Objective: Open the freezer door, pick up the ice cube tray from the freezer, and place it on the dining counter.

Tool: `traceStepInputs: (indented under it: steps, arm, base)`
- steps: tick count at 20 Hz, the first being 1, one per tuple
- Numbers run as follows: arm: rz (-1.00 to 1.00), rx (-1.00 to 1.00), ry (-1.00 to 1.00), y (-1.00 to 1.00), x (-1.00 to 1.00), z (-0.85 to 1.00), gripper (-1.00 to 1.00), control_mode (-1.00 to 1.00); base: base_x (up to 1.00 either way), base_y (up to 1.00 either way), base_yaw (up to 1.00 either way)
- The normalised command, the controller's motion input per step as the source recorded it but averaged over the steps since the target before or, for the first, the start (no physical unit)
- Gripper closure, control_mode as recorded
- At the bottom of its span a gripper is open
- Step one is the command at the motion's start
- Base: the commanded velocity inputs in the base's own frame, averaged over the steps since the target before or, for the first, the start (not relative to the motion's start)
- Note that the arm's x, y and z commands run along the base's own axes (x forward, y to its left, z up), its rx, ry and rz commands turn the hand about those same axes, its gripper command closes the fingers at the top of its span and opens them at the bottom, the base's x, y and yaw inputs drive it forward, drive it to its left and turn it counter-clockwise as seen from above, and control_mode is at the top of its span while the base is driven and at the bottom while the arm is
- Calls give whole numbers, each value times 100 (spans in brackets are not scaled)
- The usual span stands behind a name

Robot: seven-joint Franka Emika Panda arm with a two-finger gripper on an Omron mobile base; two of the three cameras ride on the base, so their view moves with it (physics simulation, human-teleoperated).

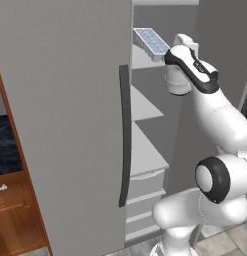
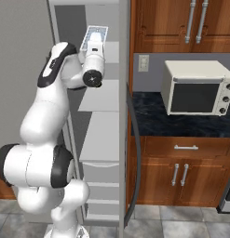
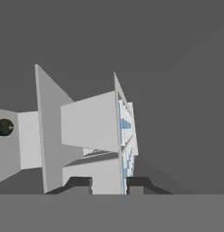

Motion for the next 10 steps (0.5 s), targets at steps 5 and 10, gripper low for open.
traceStepInputs:
  steps: [5, 10]
  arm:
    - [-1, 0, 0, 0, -74, 50, 100, -100]
    - [0, 0, 11, 0, -73, 38, 100, -100]
  base:
    - [0, 0, 0]
    - [0, 0, 0]
